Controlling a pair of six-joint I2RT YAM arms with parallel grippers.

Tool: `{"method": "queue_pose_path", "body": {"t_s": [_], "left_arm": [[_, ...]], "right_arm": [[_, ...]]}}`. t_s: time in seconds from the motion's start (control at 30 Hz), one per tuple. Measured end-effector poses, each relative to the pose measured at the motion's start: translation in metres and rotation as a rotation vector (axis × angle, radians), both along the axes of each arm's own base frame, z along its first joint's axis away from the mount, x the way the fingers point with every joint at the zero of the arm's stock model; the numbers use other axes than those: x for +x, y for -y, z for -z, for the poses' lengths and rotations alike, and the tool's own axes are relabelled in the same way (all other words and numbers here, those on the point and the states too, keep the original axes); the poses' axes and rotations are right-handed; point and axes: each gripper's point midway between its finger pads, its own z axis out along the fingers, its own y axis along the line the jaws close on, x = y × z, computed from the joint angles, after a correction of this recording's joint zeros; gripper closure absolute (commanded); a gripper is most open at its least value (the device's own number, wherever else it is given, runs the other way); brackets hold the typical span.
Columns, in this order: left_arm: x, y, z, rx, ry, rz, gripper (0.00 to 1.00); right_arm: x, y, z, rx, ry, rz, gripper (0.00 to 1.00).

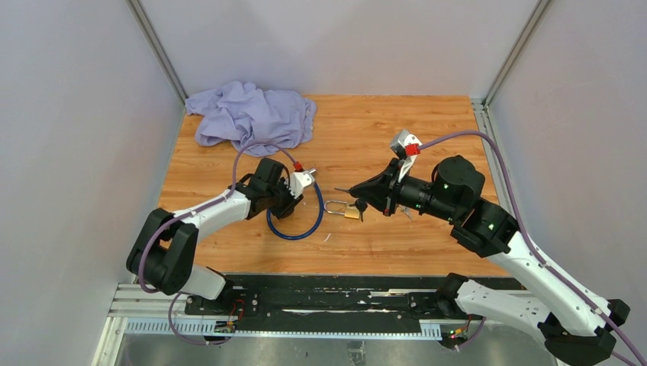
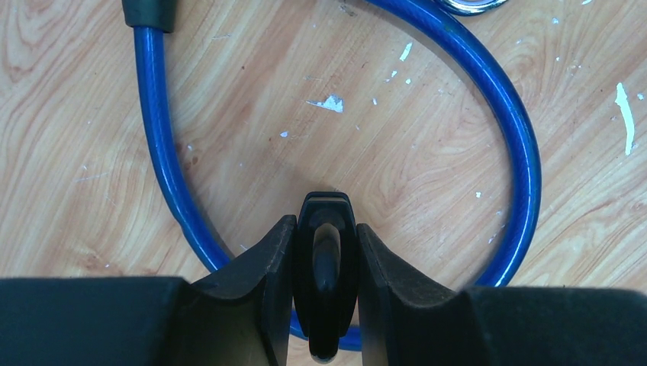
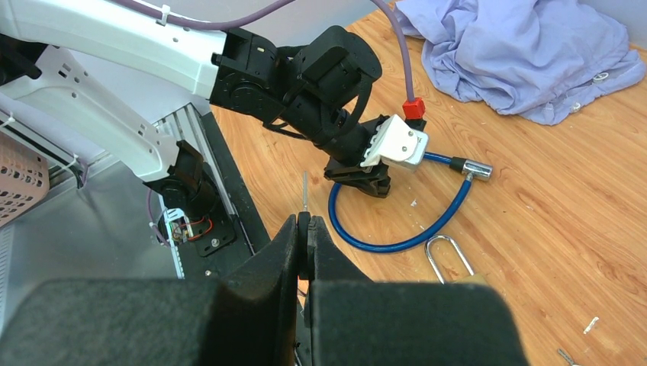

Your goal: Unlock with the key

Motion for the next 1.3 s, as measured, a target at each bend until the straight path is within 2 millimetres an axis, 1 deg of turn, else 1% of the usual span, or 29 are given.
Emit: {"method": "queue_pose_path", "body": {"t_s": [0.03,0.13,0.17,0.3,0.47,0.6,0.67,0.7,0.73,0.77,0.8,0.83,0.87,1.0,1.07,1.2,1.3], "left_arm": [[0.000,0.000,0.000,0.000,0.000,0.000,0.75],[0.001,0.001,-0.001,-0.003,0.005,0.000,0.55],[0.001,0.001,0.000,-0.004,0.005,-0.001,0.52],[0.001,0.003,-0.002,-0.020,0.006,0.001,0.50],[0.004,0.003,-0.006,-0.033,0.021,-0.003,0.52],[0.006,0.000,-0.008,-0.039,0.023,-0.012,0.49],[0.005,0.000,-0.012,-0.047,0.024,-0.011,0.35],[0.005,0.001,-0.015,-0.052,0.023,-0.009,0.32],[0.005,0.003,-0.021,-0.066,0.023,-0.005,0.31],[0.005,0.006,-0.029,-0.083,0.022,-0.001,0.26],[0.006,0.010,-0.041,-0.110,0.027,0.006,0.14],[0.008,0.014,-0.054,-0.136,0.039,0.018,0.10],[0.008,0.019,-0.068,-0.162,0.055,0.038,0.08],[-0.001,0.034,-0.128,-0.268,0.102,0.130,0.08],[-0.010,0.039,-0.155,-0.319,0.111,0.189,0.09],[-0.035,0.045,-0.204,-0.421,0.096,0.329,0.15],[-0.061,0.053,-0.235,-0.510,0.058,0.456,0.17]], "right_arm": [[0.000,0.000,0.000,0.000,0.000,0.000,0.99],[0.000,0.000,0.001,-0.002,-0.002,0.000,0.99],[0.001,-0.001,0.001,-0.003,-0.003,0.000,0.99],[0.002,-0.002,0.003,-0.007,-0.006,0.000,0.99],[0.002,-0.003,0.002,-0.008,-0.007,0.000,1.00],[0.002,-0.003,-0.001,-0.004,-0.003,0.000,0.99],[0.002,-0.003,-0.003,-0.001,0.000,-0.001,1.00],[0.003,-0.003,-0.003,-0.002,0.000,-0.001,1.00],[0.003,-0.004,-0.003,-0.002,0.001,-0.001,0.99],[0.004,-0.004,-0.003,-0.004,0.000,-0.001,0.99],[0.004,-0.005,-0.003,-0.006,-0.001,-0.002,0.99],[0.005,-0.005,-0.002,-0.009,-0.003,-0.002,0.99],[0.006,-0.006,-0.003,-0.011,-0.003,-0.002,0.99],[0.007,-0.009,-0.001,-0.020,-0.007,-0.010,0.99],[0.007,-0.011,-0.002,-0.021,-0.009,-0.019,0.99],[0.004,-0.016,-0.002,-0.022,-0.015,-0.050,1.00],[0.002,-0.023,-0.001,-0.020,-0.023,-0.087,1.00]]}}
